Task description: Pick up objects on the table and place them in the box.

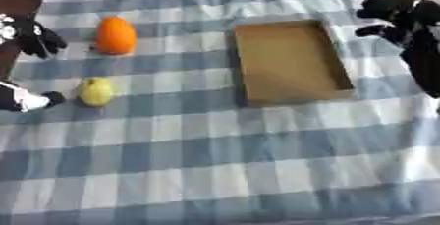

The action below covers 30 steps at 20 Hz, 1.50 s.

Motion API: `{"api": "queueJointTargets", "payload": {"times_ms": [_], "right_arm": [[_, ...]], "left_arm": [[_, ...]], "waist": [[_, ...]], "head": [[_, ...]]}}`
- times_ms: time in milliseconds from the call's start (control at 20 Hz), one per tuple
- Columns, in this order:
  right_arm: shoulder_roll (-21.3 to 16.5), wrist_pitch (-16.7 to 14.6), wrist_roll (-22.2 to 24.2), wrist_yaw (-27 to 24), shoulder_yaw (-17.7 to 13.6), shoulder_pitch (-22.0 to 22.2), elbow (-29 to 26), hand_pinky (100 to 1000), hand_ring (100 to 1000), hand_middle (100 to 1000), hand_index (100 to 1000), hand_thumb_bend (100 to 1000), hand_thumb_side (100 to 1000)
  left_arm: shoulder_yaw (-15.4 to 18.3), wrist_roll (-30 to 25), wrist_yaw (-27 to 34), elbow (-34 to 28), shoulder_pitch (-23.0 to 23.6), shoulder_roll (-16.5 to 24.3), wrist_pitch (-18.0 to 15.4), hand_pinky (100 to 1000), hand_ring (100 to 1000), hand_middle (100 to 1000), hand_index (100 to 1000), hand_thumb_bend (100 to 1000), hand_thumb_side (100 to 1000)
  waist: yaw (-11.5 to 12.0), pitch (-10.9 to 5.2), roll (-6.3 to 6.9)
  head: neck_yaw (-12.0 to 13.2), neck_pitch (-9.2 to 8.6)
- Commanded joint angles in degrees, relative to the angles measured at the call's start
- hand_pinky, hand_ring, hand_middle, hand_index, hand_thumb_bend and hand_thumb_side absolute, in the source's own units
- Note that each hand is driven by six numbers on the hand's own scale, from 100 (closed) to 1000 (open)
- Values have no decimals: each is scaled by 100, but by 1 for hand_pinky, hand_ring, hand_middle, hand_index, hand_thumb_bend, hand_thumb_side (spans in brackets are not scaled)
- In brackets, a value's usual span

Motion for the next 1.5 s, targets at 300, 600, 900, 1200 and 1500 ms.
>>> {"api": "queueJointTargets", "payload": {"times_ms": [300, 600, 900, 1200, 1500], "right_arm": [[-119, -10, 10, -27, -23, -45, -58, 737, 843, 790, 801, 100, 893], [-113, -9, 31, -31, -7, -40, -46, 737, 843, 790, 800, 100, 896], [-114, -9, 49, -38, 5, -44, -41, 737, 843, 791, 799, 100, 897], [-102, -5, 59, -44, 8, -46, -39, 737, 843, 791, 798, 100, 897], [-95, -4, 66, -45, 8, -42, -36, 738, 843, 791, 795, 100, 900]], "left_arm": [[-40, -285, -140, 304, -230, 166, -33, 671, 637, 625, 779, 578, 114], [-213, -609, -327, 773, -491, 17, -128, 671, 636, 626, 781, 572, 109], [-424, -928, -552, 1222, -753, -165, -282, 669, 632, 611, 782, 573, 116], [-546, -1023, -801, 1667, -928, -400, -410, 659, 622, 600, 776, 557, 103], [-624, -753, -1144, 1962, -1057, -616, -418, 661, 583, 605, 779, 553, 100]], "waist": [[-25, -115, -4], [-39, -126, -3], [-72, -132, 6], [-100, -144, 14], [-127, -146, 16]], "head": [[-11, -33], [-22, -20], [-16, 6], [-25, 1], [-30, 8]]}}
